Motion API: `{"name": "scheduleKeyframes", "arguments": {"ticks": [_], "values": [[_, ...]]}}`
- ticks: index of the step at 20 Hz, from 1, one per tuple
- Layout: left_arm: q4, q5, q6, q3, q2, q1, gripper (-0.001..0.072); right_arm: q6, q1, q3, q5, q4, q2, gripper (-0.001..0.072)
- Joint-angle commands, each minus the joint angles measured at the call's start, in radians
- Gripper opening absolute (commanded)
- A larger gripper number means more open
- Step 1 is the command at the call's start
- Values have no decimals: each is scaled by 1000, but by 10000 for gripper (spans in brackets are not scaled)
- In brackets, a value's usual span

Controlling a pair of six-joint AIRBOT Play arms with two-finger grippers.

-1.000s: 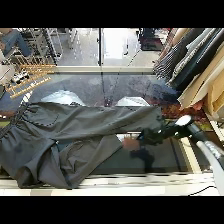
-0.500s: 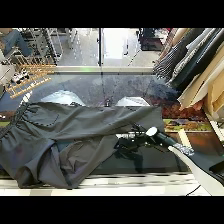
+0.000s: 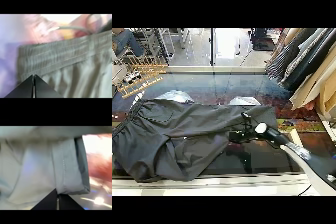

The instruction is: Fold the clothes and pants, and hang the long-sleeved shirts on hangers.

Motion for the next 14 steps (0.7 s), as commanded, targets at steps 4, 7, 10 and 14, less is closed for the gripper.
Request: {"name": "scheduleKeyframes", "arguments": {"ticks": [4, 7, 10, 14], "values": [[-37, -77, 71, 2, 51, -5, 12, 486, -184, -17, 539, -558, 687, 20], [69, -158, 71, 2, 73, -17, 12, 732, -259, 33, 412, -606, 972, 18], [161, -224, 70, 1, 75, -60, 12, 692, -314, 32, 328, -734, 813, 18], [184, -331, 70, 1, 75, -132, 12, 573, -526, 104, 138, -678, 214, 103]]}}
